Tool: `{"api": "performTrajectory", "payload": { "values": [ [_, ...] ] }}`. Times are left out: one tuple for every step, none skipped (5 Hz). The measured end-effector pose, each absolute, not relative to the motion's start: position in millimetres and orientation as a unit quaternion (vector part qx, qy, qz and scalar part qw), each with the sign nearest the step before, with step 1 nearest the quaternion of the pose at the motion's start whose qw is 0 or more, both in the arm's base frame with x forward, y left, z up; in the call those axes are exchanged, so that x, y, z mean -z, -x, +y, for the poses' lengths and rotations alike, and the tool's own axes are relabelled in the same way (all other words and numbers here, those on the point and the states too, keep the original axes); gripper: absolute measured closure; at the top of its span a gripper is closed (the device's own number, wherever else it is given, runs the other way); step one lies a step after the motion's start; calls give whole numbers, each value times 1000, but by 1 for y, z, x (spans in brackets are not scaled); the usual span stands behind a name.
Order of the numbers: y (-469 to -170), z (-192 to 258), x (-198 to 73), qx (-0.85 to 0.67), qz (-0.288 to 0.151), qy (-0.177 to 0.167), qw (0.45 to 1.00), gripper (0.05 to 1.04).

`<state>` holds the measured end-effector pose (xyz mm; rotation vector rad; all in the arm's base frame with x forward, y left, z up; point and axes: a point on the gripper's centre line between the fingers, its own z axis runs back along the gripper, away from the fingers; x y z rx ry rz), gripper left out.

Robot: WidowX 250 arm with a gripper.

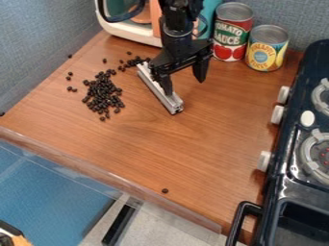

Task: Sweep into pile

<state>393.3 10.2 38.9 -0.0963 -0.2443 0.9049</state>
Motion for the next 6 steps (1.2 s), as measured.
{"api": "performTrajectory", "payload": {
  "values": [
    [-399, 12, -37, -442, -114, 38, 889, 83],
    [-397, 14, -36, -445, -101, 26, 889, 83],
    [-391, 14, -35, -441, -84, 17, 893, 83],
    [-385, 11, -34, -436, -77, 23, 896, 83],
    [-384, 5, -43, -433, -86, 45, 896, 83],
    [-383, 4, -48, -427, -84, 52, 899, 84]
  ]
}}
